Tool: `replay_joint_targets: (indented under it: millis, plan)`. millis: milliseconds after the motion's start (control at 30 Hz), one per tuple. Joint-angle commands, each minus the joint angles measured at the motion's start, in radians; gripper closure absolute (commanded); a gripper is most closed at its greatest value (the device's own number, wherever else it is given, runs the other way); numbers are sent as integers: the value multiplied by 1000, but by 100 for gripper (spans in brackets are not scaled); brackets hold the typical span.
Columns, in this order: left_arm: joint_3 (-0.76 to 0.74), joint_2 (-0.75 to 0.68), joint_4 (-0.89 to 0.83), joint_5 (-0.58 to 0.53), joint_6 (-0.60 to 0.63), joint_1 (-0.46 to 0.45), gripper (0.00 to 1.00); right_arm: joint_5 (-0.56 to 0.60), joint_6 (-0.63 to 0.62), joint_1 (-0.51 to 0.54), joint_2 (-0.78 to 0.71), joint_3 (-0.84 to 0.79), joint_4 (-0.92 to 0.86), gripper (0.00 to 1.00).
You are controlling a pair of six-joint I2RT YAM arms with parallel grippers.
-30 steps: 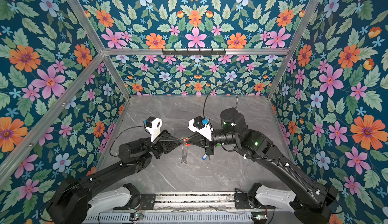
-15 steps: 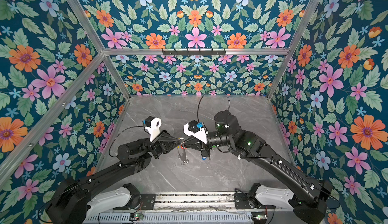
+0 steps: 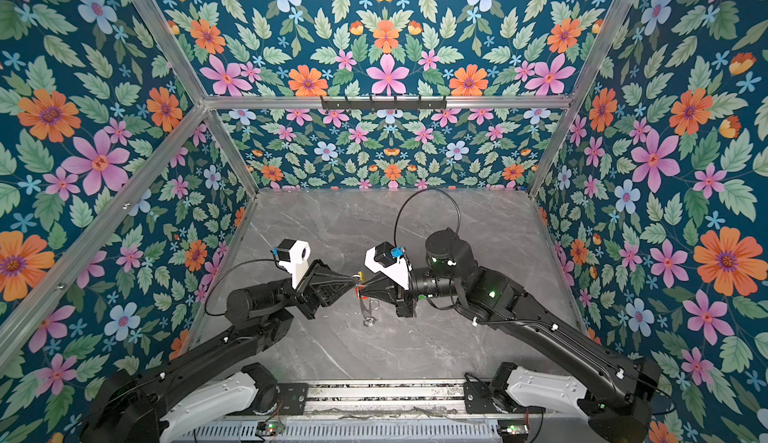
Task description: Remove the keys from the keyring
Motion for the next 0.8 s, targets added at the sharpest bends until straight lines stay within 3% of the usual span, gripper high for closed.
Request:
replay_joint_targets:
  millis: [0, 67, 167, 267, 400, 533, 767]
  plan:
    - [-1, -21, -18, -72, 120, 0, 100, 33, 96, 0, -17, -35, 7, 100]
    - [-4, -23, -12, -81, 131, -1, 100, 20, 137, 0, -24, -55, 45, 96]
    - [-12, -27, -1, -93, 150, 0, 100, 4, 179, 2, -26, -65, 72, 72]
    - [-22, -37, -2, -105, 164, 0, 100, 26, 188, 2, -58, -70, 65, 60]
    - [-30, -51, -13, -106, 174, 0, 100, 85, 199, 2, -134, -91, 92, 54]
    - [-32, -55, -14, -104, 177, 0, 100, 163, 263, 2, -188, -126, 237, 53]
    - [-33, -51, -8, -108, 170, 0, 100, 193, 358, 2, -105, -119, 423, 52]
